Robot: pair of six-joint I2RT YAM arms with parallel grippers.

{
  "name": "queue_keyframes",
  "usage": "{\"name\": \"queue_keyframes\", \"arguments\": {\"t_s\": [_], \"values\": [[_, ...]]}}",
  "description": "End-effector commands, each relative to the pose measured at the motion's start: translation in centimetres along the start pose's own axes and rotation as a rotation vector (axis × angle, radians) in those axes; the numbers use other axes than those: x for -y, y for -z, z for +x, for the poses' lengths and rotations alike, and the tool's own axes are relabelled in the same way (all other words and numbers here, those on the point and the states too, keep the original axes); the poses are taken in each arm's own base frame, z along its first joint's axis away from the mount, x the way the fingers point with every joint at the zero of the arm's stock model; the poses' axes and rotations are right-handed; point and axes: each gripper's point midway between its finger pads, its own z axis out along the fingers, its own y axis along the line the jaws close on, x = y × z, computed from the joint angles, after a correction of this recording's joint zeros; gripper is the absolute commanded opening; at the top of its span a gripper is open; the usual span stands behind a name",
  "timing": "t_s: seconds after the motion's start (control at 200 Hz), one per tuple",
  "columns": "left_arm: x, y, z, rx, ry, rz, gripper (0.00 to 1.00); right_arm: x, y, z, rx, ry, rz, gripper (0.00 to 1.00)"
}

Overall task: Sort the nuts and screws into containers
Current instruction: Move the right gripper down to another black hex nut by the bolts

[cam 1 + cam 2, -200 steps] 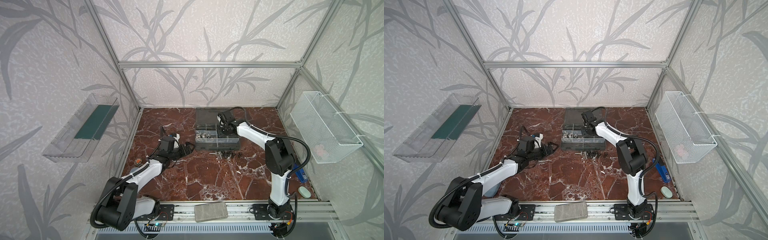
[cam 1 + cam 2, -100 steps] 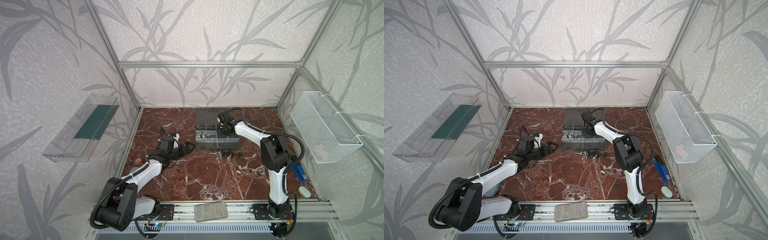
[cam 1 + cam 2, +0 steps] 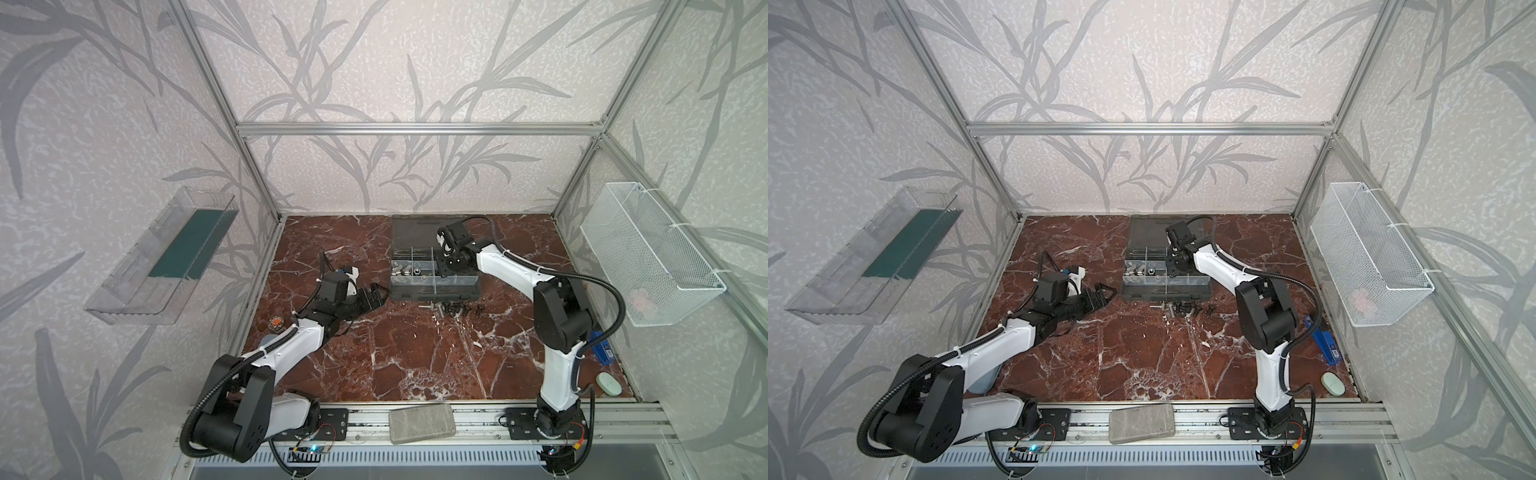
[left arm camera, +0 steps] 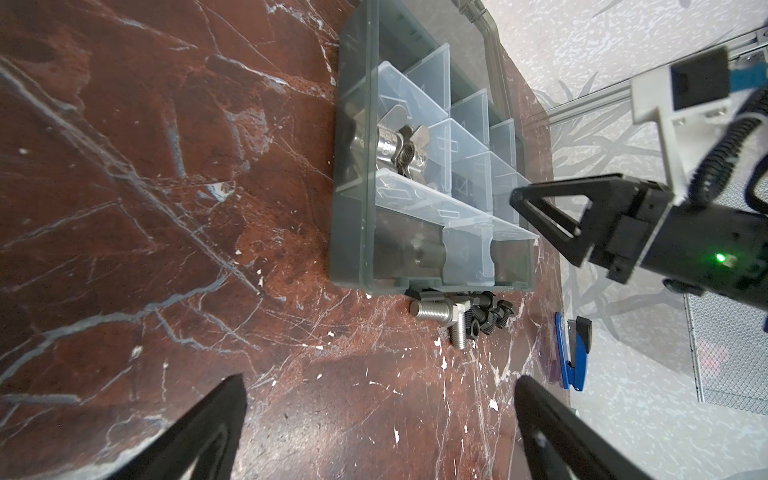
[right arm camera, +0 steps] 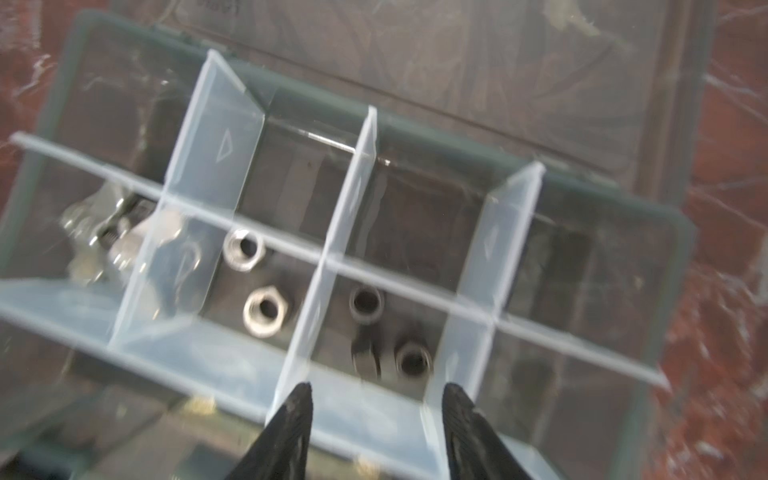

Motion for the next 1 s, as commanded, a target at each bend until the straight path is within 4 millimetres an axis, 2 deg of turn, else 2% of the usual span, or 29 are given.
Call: {"name": "queue_keyframes", "arguments": {"t_s": [0.0,0.255,0.42,0.73,0.995], "values": [[0.0,0.4,-0.4,0.024,-0.011,0.0,0.98,-0.3,3.4,0.3,0.071,-0.054,-0.054,0.52],[0.0,0.4,-0.5,0.023,-0.014,0.003,0.98,-1.9,5.5,7.2,0.036,-0.067,-0.144,0.51],[0.0,0.2,-0.5,0.014,-0.011,0.009,0.98,-3.6,5.6,9.6,0.042,-0.04,-0.211,0.5],[-0.1,0.3,-0.4,0.015,-0.009,0.006,0.98,-4.6,3.7,11.6,-0.005,-0.056,-0.248,0.49],[-0.2,0.3,-0.4,0.016,-0.008,0.001,0.98,-5.2,2.5,11.9,-0.028,-0.049,-0.258,0.48]]}}
